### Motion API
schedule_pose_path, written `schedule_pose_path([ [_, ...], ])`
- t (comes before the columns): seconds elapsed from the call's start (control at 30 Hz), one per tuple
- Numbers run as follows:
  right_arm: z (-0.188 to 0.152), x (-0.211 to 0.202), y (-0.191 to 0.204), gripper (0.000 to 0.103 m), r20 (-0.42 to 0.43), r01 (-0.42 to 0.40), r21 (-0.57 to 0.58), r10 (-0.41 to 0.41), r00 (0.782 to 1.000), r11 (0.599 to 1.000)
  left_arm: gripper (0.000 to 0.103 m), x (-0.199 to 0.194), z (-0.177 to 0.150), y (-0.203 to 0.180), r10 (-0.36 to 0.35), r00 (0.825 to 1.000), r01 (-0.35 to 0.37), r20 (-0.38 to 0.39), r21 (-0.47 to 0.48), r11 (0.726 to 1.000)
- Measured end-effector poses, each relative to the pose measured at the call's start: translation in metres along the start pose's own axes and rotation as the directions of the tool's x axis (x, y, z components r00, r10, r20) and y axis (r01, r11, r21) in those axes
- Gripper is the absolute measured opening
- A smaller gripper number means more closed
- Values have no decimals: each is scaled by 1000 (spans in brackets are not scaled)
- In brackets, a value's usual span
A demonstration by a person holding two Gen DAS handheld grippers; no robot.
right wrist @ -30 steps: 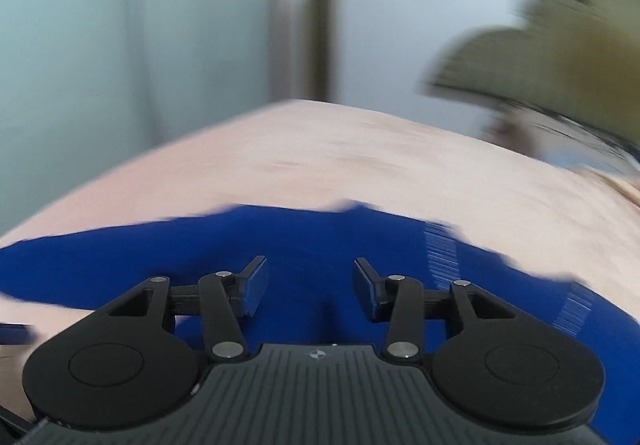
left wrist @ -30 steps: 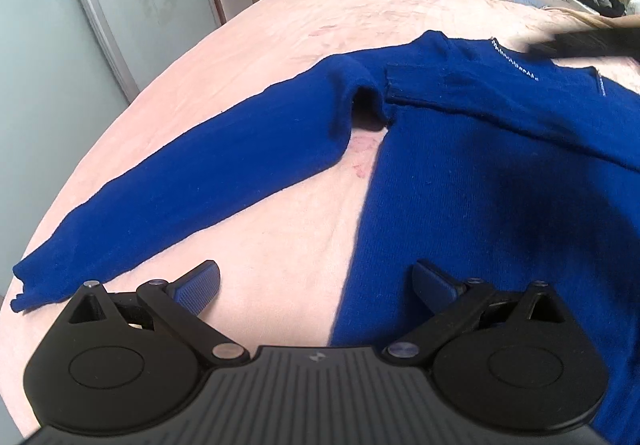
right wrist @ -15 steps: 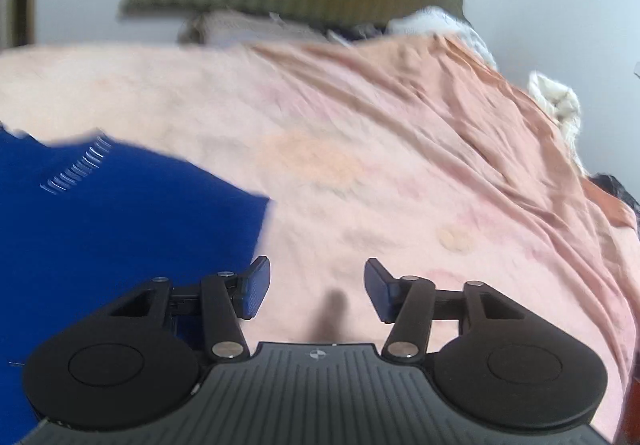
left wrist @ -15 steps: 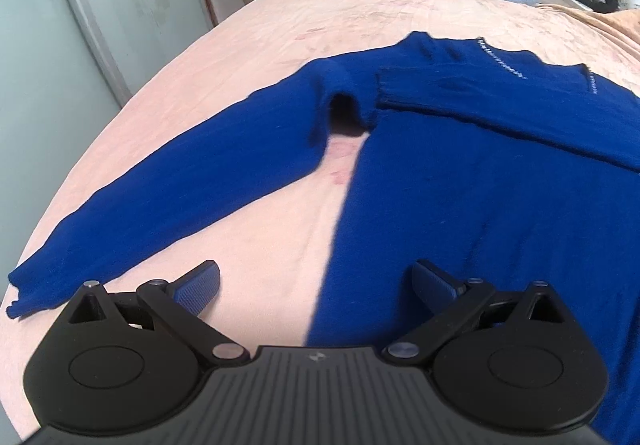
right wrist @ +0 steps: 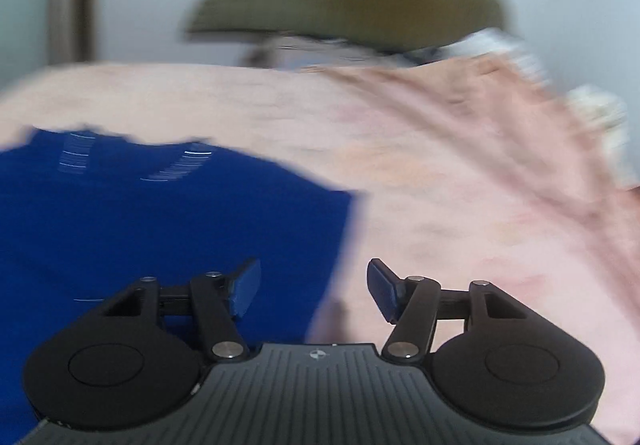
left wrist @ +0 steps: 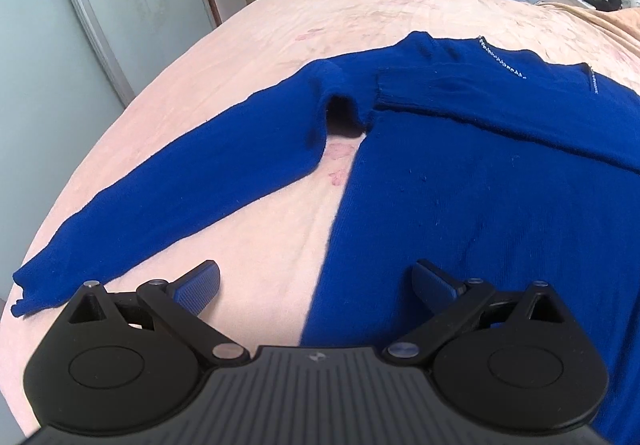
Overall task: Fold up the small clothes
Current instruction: 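Move the left tool to the other sleeve cuff and grasp it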
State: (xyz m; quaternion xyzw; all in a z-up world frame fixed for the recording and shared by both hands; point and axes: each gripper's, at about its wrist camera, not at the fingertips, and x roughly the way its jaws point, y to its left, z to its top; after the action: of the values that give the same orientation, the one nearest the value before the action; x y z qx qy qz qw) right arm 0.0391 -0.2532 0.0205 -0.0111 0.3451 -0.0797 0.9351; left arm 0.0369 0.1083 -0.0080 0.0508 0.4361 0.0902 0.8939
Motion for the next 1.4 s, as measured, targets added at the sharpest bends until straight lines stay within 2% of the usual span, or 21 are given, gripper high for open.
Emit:
schedule_pose_path([
  [0.03,-3,7,6,65,-37,8,-27,-9,999,1000,103,-1,-1,0,4,1000,-4,6,1,1000],
  [0.07,-2,16,15,65,-74,71,-74,-76,994,995,103,-2,-1,1,9,1000,-9,12,2,1000],
  [0.1,-2,19,23,67,-65,152,-110,-160,985,982,103,-3,-3,2,17,1000,-17,20,1,1000],
  [0.13,1,11,31,67,-29,189,-102,-193,981,977,103,-4,-4,3,25,999,-25,27,-3,1000],
  [0.17,6,-1,37,64,-1,176,-75,-176,984,982,103,-4,-5,5,36,999,-35,36,-12,999],
  [0.2,12,-16,48,64,43,101,-51,-99,994,994,103,-3,-7,7,50,998,-48,46,-28,998],
  [0.23,16,-30,64,65,82,-9,-59,14,997,998,103,-3,-8,9,57,997,-55,51,-42,998],
  [0.3,20,-41,95,74,103,-150,-123,163,981,981,103,-4,-9,14,57,996,-52,64,-74,996],
  [0.4,15,-40,147,75,63,-263,-227,283,957,938,103,-10,-12,25,91,990,-76,108,-134,988],
  [0.5,-2,-33,182,75,-4,-312,-256,322,947,915,103,-13,-14,44,128,985,-106,113,-180,978],
  [0.6,-22,-19,204,74,-76,-288,-311,278,958,906,103,-6,-15,66,158,986,-140,58,-241,960],
  [0.67,-26,-27,210,74,-42,-263,-320,264,964,910,103,2,-16,80,168,986,-157,11,-293,943],
  [0.77,-26,-47,213,78,16,-283,-324,304,953,903,103,9,-17,93,154,988,-156,-33,-346,925],
  [0.83,-22,-53,210,81,34,-286,-328,314,949,900,103,10,-16,96,158,987,-159,-33,-353,922],
  [0.97,-21,-57,204,86,23,-315,-324,341,940,892,103,10,-14,95,208,977,-208,-34,-335,919],
  [1.1,-24,-60,197,87,-9,-351,-287,364,931,891,103,11,-15,102,213,976,-217,-51,-357,908],
  [1.4,-31,-65,182,87,19,-349,-265,367,930,899,103,16,-15,116,221,972,-234,-80,-405,884],
])
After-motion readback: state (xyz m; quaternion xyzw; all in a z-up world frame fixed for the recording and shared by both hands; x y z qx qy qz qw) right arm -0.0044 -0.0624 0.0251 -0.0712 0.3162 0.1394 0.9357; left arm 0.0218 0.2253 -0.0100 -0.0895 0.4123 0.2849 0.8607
